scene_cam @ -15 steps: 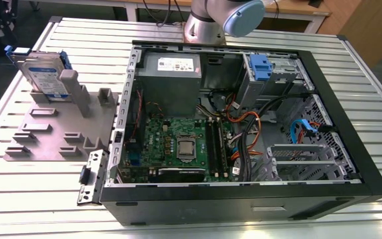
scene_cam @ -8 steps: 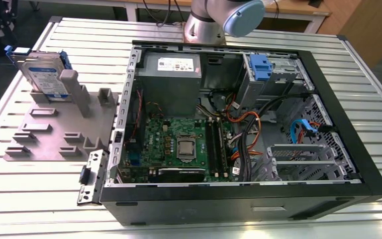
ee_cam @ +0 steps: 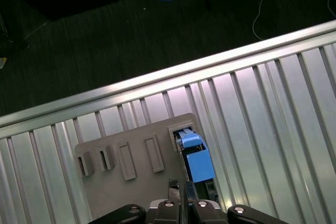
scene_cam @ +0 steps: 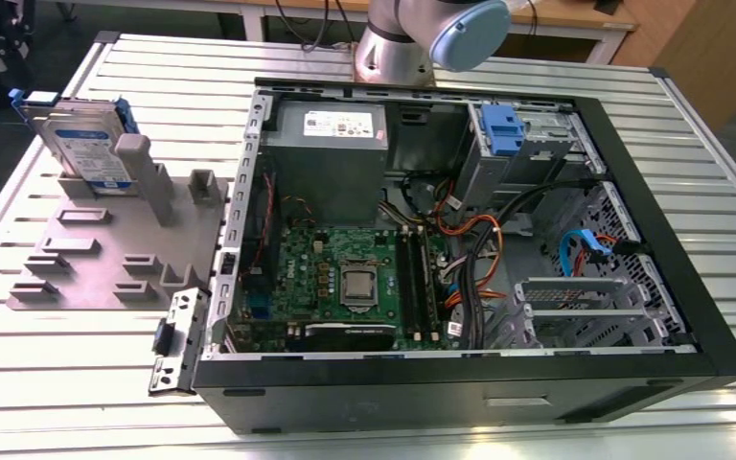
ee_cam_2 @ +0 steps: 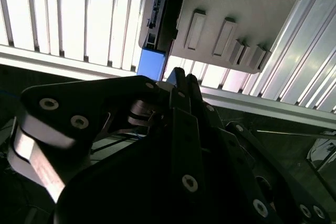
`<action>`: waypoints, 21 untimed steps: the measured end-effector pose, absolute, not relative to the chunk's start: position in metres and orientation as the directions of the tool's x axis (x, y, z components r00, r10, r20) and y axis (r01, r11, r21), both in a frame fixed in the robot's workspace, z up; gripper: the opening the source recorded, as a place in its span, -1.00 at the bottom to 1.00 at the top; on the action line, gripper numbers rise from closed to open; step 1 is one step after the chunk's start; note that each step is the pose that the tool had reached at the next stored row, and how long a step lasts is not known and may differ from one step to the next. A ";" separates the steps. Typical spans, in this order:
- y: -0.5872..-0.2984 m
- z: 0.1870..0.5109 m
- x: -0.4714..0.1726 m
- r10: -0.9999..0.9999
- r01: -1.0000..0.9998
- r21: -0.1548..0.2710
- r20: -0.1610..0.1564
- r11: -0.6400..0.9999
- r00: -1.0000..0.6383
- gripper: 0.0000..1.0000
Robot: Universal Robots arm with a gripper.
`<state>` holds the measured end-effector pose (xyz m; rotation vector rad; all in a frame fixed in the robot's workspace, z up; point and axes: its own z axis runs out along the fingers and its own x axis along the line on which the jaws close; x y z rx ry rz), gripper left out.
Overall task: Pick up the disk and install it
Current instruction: 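Pick up the disk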
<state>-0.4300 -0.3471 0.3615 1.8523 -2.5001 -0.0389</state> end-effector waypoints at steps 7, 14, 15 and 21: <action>-0.347 0.361 -0.430 -0.957 -0.956 0.037 0.009 0.289 -0.289 -0.36; -0.347 0.359 -0.430 -0.974 -0.973 0.034 0.007 0.227 -0.227 -0.23; -0.347 0.359 -0.430 -0.977 -0.976 0.034 0.007 0.213 -0.213 -0.23; -0.347 0.358 -0.431 -0.981 -0.980 0.031 0.006 0.195 -0.195 -0.23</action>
